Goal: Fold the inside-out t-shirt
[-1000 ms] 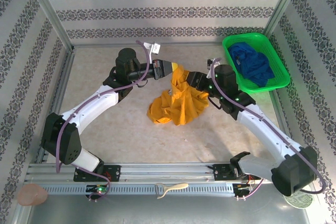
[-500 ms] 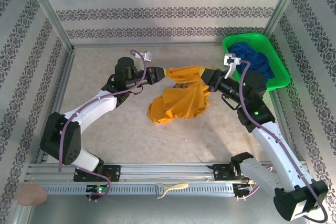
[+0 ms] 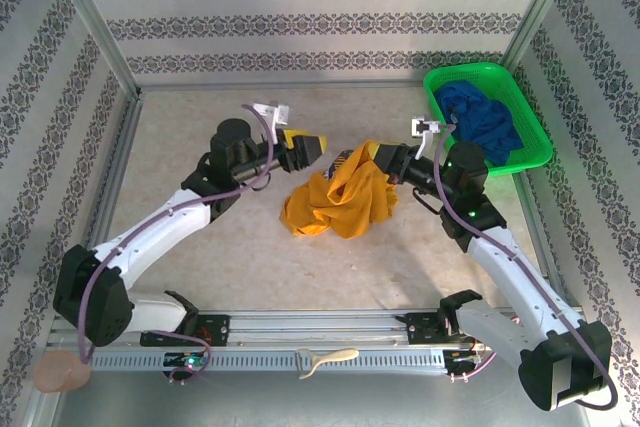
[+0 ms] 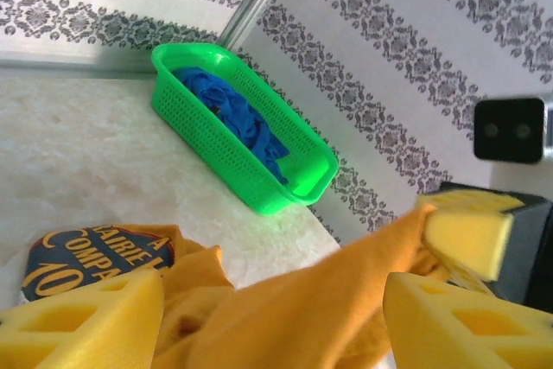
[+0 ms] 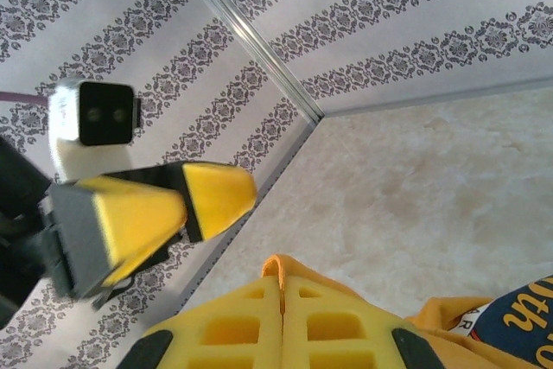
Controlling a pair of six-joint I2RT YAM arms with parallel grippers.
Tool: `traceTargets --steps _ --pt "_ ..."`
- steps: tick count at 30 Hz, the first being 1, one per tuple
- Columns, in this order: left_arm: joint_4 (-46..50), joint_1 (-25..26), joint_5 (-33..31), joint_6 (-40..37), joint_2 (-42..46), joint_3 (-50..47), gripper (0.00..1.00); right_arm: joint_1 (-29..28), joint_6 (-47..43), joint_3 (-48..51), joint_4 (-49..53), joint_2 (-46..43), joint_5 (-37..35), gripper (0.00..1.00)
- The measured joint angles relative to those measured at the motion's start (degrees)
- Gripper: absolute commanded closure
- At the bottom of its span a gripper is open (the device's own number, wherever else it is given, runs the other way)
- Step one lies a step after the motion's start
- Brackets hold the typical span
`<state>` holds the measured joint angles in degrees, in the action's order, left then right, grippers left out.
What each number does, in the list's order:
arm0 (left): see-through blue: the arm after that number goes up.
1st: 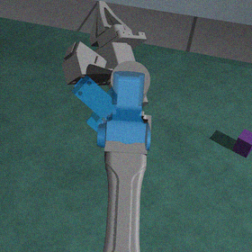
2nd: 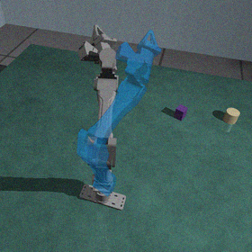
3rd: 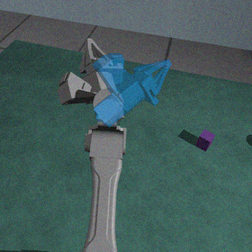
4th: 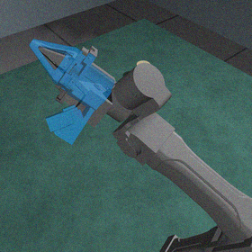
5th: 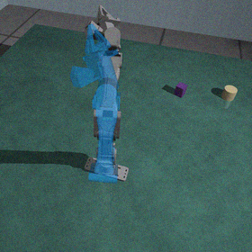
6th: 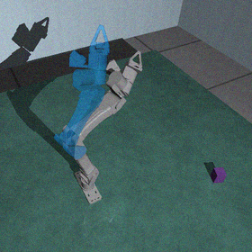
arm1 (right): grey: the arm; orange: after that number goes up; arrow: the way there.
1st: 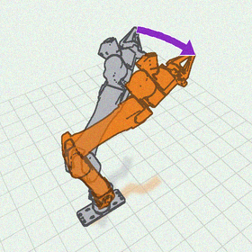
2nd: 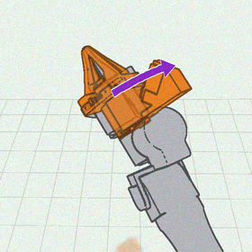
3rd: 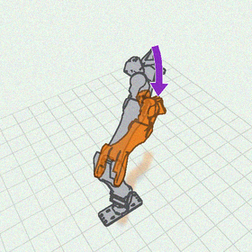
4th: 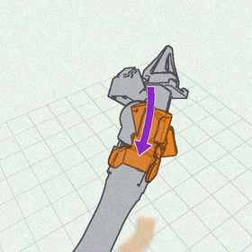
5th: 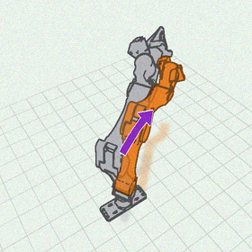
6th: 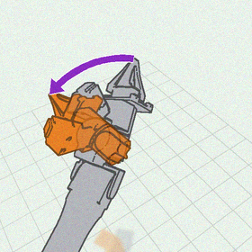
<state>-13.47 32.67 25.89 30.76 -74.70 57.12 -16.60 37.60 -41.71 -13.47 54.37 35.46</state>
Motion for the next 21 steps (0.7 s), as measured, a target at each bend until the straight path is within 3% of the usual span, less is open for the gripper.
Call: traceTargets --steps 5,9,17,21 --pt "4.6 10.4 -11.4 -6.7 0.0 0.2 0.32 0.0 0.0 0.9 0.0 -0.3 -0.1 1.0" --pt "7.0 15.0 -18.0 -11.2 -3.0 2.7 0.32 0.0 0.0 1.0 0.0 -0.4 -0.3 1.0" --pt "9.4 16.7 -27.2 -15.4 -10.7 10.3 0.34 -0.9 0.0 1.0 0.4 -1.0 -1.2 1.0" --pt "16.1 16.9 -36.4 -15.5 -15.8 17.9 0.46 -1.7 0.0 1.0 0.4 -1.3 -2.4 1.0"
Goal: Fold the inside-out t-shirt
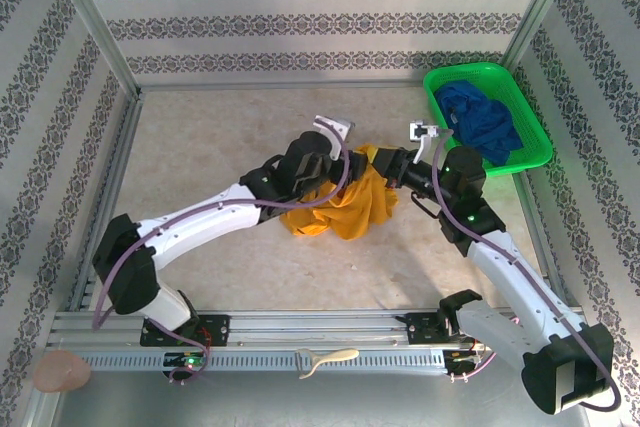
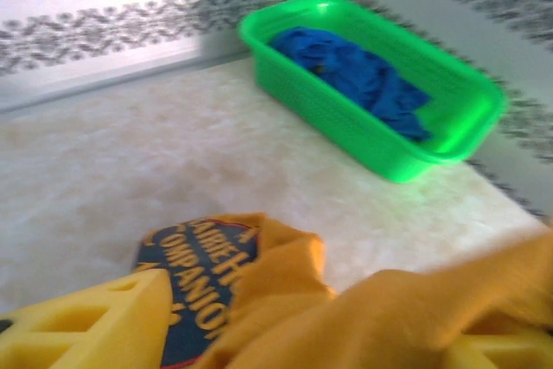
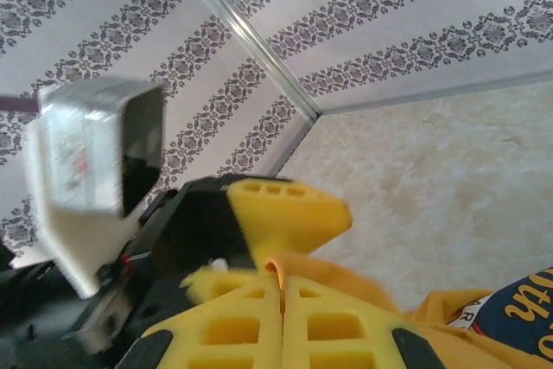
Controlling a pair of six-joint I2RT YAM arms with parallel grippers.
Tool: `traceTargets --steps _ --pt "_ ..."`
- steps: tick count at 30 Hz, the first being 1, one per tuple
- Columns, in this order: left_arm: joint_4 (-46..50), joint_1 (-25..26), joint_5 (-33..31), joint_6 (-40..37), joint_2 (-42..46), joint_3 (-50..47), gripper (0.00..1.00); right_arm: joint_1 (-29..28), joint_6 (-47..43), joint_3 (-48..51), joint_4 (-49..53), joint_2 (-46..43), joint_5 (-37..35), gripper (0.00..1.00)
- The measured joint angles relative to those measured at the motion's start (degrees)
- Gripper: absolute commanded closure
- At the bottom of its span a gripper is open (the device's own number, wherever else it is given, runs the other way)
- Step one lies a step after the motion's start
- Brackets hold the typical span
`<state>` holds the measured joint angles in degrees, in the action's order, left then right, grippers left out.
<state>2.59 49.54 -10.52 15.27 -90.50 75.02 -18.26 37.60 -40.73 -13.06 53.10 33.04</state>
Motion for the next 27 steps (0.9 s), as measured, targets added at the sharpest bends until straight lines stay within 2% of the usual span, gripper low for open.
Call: traceTargets --steps 3,6,8,10,13,15,19,22,25,27 --pt "3.9 -0.1 -5.5 -0.3 -2.4 2.6 0.59 0.2 0.0 0.0 1.0 -0.6 -1.1 1.0" --pt "7.9 -0.3 -8.2 -0.2 -2.4 2.0 0.75 1.6 0.0 0.0 1.9 -0.7 -2.3 1.0" --pt "9.6 -0.6 -9.1 0.0 -1.6 0.5 0.8 2.2 0.0 0.0 2.6 -0.7 -3.2 1.0" --pt "11.2 -1.0 -9.3 0.2 -0.2 -1.0 0.81 2.4 0.0 0.0 3.1 -0.4 -3.8 1.0" --pt "13.4 -2.1 -8.3 -0.1 2.4 -2.4 0.97 2.4 0.0 0.0 3.5 0.5 -4.0 1.0" --pt "13.8 -2.8 -6.1 -0.7 4.2 -2.4 1.0 2.4 0.0 0.0 3.5 1.1 -4.1 1.0" --pt "12.6 -5.6 4.8 -0.7 7.2 -2.5 1.0 2.4 0.0 0.0 3.4 2.3 -4.8 1.0" --pt "8.0 -8.8 18.0 0.8 8.7 -3.3 1.0 1.9 0.0 0.0 3.3 3.9 -6.1 1.0" --pt "-0.4 -12.0 32.1 5.4 8.9 -4.6 1.0 1.1 -0.1 0.4 2.9 6.1 -7.6 1.0" --pt "-9.8 -14.2 41.2 11.5 8.8 -7.2 1.0 0.3 -0.2 0.5 2.2 8.3 -8.6 1.0"
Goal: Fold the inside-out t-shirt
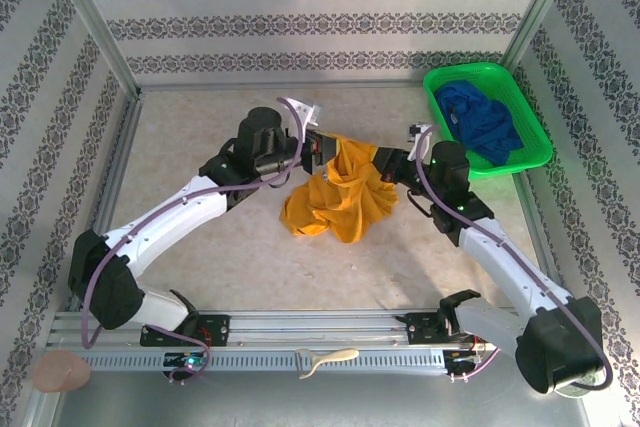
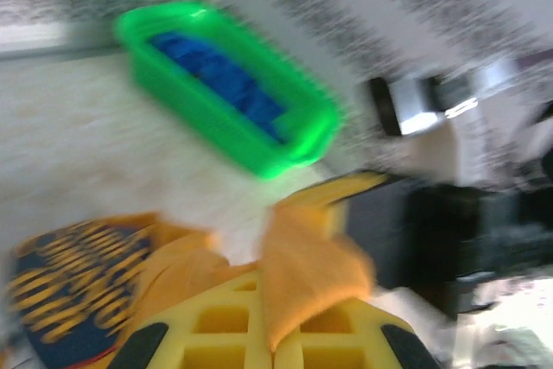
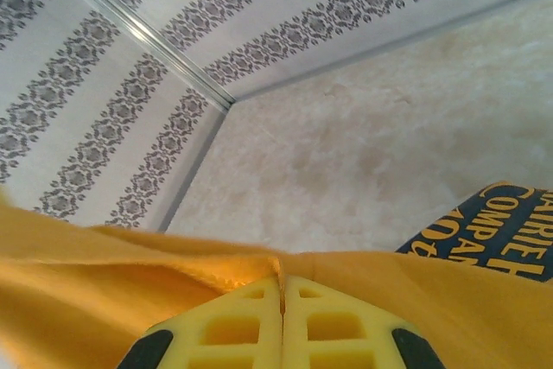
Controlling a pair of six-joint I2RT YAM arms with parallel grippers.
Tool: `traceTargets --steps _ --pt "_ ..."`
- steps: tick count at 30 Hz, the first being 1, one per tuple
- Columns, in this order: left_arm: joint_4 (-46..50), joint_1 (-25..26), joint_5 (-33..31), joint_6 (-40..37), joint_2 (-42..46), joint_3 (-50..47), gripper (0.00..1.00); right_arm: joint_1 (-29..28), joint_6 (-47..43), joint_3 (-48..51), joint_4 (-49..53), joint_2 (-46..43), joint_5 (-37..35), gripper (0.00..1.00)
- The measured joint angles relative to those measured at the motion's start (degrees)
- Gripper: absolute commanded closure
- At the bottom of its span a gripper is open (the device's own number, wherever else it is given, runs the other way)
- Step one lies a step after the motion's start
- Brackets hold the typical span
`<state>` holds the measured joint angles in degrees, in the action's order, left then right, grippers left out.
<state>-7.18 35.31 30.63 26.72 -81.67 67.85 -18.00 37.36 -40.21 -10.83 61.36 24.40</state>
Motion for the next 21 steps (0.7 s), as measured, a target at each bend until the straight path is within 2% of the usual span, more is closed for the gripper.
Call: traceTargets --steps 3,4,6,8,12,13,15,16,21 --pt "-16.3 -3.0 9.6 11.9 -2.0 -4.4 1.0 -1.6 0.0 0.0 -2.4 3.2 -0.9 0.99" --pt "-22.3 -3.9 11.9 16.3 -3.5 -5.5 1.0 -2.2 0.0 0.0 -3.1 4.3 -1.2 0.96" --pt "-32.5 -5.2 15.1 24.3 -7.1 -6.8 1.0 -2.9 0.0 -0.1 -3.7 6.1 -1.9 0.92" --pt "-40.6 -5.9 17.3 31.3 -10.3 -7.4 1.0 -2.8 0.0 -0.4 -3.7 7.6 -2.8 0.99" --pt "-52.8 -6.5 20.2 42.8 -14.5 -7.5 1.0 -0.2 0.3 -1.0 -2.4 7.6 -4.5 1.0" --pt "-54.7 -6.6 20.6 44.9 -14.9 -7.5 1.0 1.0 0.3 -1.3 -2.1 7.2 -4.3 0.89" --pt "-57.6 -6.6 21.3 47.8 -15.4 -7.5 1.0 3.2 0.3 -1.9 -1.2 5.7 -4.0 0.57" --pt "-59.5 -6.6 21.4 48.9 -15.4 -7.5 1.0 4.3 0.2 -2.0 0.0 4.8 -4.0 0.5" --pt "-65.9 -7.2 21.4 51.4 -14.8 -7.5 1.0 5.4 0.2 -2.0 5.9 -2.6 -2.6 0.47"
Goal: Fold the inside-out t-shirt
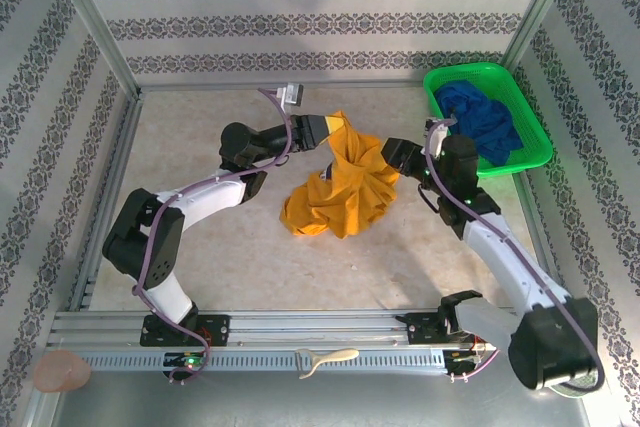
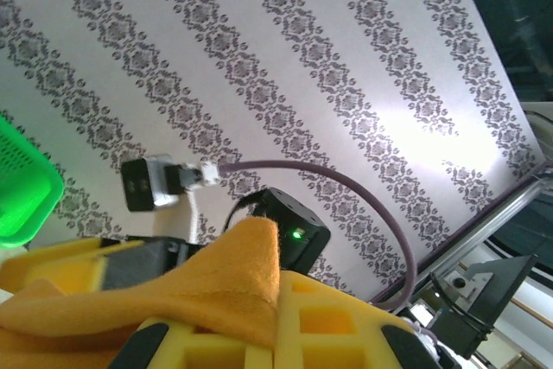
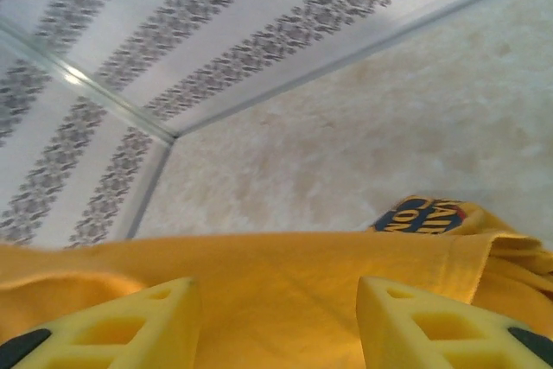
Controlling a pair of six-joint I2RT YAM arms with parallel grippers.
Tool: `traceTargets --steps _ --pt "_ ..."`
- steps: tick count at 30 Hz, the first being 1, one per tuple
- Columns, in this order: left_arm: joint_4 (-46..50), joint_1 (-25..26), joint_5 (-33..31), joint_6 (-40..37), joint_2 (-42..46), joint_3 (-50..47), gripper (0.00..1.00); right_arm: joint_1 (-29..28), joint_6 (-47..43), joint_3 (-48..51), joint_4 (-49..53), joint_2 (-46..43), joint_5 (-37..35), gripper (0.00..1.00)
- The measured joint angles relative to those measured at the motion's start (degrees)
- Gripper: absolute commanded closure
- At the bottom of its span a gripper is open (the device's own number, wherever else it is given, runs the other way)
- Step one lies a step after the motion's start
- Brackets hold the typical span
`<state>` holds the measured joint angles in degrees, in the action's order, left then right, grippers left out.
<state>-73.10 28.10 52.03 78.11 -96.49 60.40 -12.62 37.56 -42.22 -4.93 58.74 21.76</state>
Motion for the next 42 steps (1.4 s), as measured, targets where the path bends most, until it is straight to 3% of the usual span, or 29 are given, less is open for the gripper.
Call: traceTargets --steps 4,13,15,17,19,21,25,28,31,36,39,42 --pt "-1.0 -0.1 0.0 0.7 0.0 0.0 1.0 -2.8 -1.2 -1.2 0.4 -6.1 3.3 0.27" --pt "-1.5 -0.1 0.9 1.7 -0.3 0.2 1.0 -8.8 -8.5 -8.7 0.8 2.8 8.2 0.25" --pt "-1.6 -0.1 1.3 1.9 -0.5 0.4 1.0 -9.9 -9.7 -9.7 1.0 5.7 8.3 0.33" --pt "-2.0 -0.1 1.7 2.5 -0.7 0.8 1.0 -10.4 -10.9 -11.0 1.1 9.0 8.5 0.63" --pt "-2.7 -0.1 2.0 3.3 -1.2 1.3 1.0 -10.4 -10.9 -11.9 0.4 12.4 9.3 1.0" --pt "-2.8 -0.1 2.1 3.6 -1.3 1.4 1.0 -9.6 -10.2 -12.0 -1.0 14.7 11.0 1.0" --pt "-2.2 -0.7 1.6 2.9 -1.1 1.1 0.66 -6.7 -6.5 -9.4 -5.7 13.5 13.9 1.0" --pt "2.8 -2.2 -1.9 -1.3 2.0 -2.4 0.48 -5.4 -4.3 -6.5 -6.7 9.4 13.9 1.0" --pt "12.3 -3.6 -7.5 -7.0 7.6 -6.6 0.41 -5.1 -2.3 -4.5 -7.4 5.3 13.2 1.0" --pt "27.7 -2.6 -20.5 -15.9 19.3 -12.9 0.39 -5.3 -0.1 -1.9 -8.0 1.6 10.3 1.0" --pt "35.7 1.7 -28.8 -20.7 25.0 -14.8 0.39 -5.7 0.6 -0.7 -8.0 1.5 8.3 1.0" --pt "42.3 9.2 -36.9 -25.1 28.5 -14.8 0.38 -6.3 1.3 0.0 -7.6 1.5 6.8 1.0"
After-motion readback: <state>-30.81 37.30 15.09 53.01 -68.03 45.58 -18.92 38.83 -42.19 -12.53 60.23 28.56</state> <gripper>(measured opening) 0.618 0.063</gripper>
